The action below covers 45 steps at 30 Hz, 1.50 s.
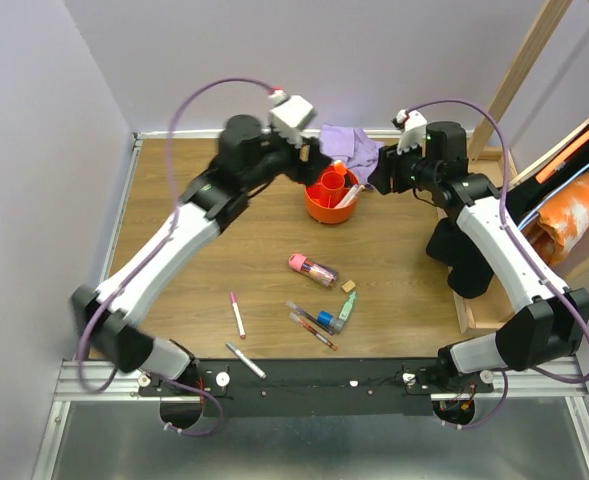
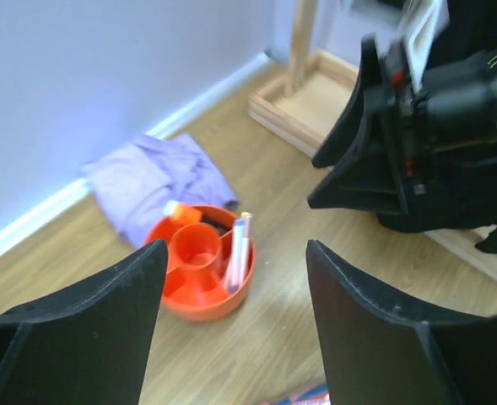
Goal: Sort the stationery into containers
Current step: Place the pen in the storage box, then pick up the pen from the center of the board.
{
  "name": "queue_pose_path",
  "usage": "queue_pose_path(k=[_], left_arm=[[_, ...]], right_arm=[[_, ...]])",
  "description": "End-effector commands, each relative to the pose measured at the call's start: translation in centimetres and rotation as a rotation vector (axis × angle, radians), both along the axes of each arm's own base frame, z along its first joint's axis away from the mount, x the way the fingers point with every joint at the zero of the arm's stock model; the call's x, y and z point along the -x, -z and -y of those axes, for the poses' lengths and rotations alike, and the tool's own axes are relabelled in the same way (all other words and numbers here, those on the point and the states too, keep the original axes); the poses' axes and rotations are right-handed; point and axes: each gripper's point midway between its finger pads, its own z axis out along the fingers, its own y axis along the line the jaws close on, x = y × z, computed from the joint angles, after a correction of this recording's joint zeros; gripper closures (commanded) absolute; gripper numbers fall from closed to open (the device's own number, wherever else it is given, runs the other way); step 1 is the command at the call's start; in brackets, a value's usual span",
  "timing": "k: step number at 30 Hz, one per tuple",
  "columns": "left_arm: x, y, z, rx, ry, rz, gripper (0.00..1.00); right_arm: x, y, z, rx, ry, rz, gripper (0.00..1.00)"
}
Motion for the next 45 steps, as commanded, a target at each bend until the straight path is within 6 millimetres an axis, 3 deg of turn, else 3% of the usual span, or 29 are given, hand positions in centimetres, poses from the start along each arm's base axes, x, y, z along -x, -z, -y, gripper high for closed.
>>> queue_pose_path(k=[1, 2, 3, 4, 5, 6, 8, 9, 10, 11, 15, 16, 17, 20, 24, 31, 39, 45], left_arm=[[1.9, 0.0, -11.3, -0.025, -0.304, -0.033, 0.17], [2.1, 2.5, -13.7, -0.075, -0.368, -0.066, 0.14], [3.1, 1.7, -16.6, -0.073, -0.441, -0.039, 0.11], [3.0, 3.3, -20.4, -0.122, -0.555, -0.075, 0.10], [3.5, 5.4, -22.8, -0.172, -0.622, -0.106, 0.08], [4.5, 5.3, -25.5, -0.194, -0.720, -0.093, 0.05], [6.1, 8.1, -29.9, -0.264, -0.857, -0.172, 0.03], [7.2, 8.3, -31.2, -0.264, -0.899, -0.179, 0.02], [8.3, 9.5, -32.6, -0.290, -0.945, -0.228, 0.02], [9.2, 10.7, -34.4, -0.294, -1.015, -0.270, 0.02], [13.0, 13.1, -37.8, -0.252, -1.182, -0.346, 0.01], [13.5, 13.5, -38.1, -0.233, -1.205, -0.356, 0.01], [14.0, 13.8, -38.7, -0.230, -1.234, -0.358, 0.01], [14.7, 12.8, -39.5, -0.183, -1.297, -0.321, 0.01], [15.2, 12.0, -39.5, -0.119, -1.329, -0.335, 0.01], [15.8, 10.3, -39.1, -0.007, -1.347, -0.300, 0.01], [16.5, 9.8, -39.0, 0.015, -1.341, -0.270, 0.01], [16.6, 9.6, -38.4, 0.034, -1.311, -0.274, 0.02]], right_arm=[[3.6, -0.5, -7.0, 0.011, -0.347, 0.004, 0.41], [5.2, -0.2, -9.7, 0.041, -0.409, 0.009, 0.41], [5.9, 0.6, -11.3, 0.065, -0.432, -0.001, 0.41], [6.6, 0.9, -12.7, 0.071, -0.432, -0.016, 0.41], [8.1, 1.4, -14.9, 0.089, -0.443, -0.025, 0.41], [8.8, 1.9, -16.1, 0.081, -0.439, -0.050, 0.40], [10.6, 3.5, -19.2, 0.073, -0.425, -0.112, 0.38], [11.3, 4.1, -20.3, 0.081, -0.423, -0.128, 0.38], [11.7, 5.9, -21.5, 0.081, -0.391, -0.191, 0.37], [12.9, 6.4, -22.9, 0.082, -0.389, -0.208, 0.36], [16.2, 10.5, -27.2, 0.098, -0.319, -0.321, 0.36], [16.9, 11.1, -28.0, 0.081, -0.286, -0.365, 0.36], [18.4, 13.1, -29.1, 0.110, -0.288, -0.397, 0.38], [19.7, 14.8, -30.6, 0.140, -0.234, -0.415, 0.40], [19.6, 19.6, -30.7, 0.226, -0.174, -0.450, 0.43], [20.1, 23.6, -31.1, 0.308, -0.176, -0.461, 0.45], [21.1, 22.3, -34.8, 0.257, -0.211, -0.431, 0.45], [21.9, 22.1, -35.1, 0.267, -0.214, -0.418, 0.46]])
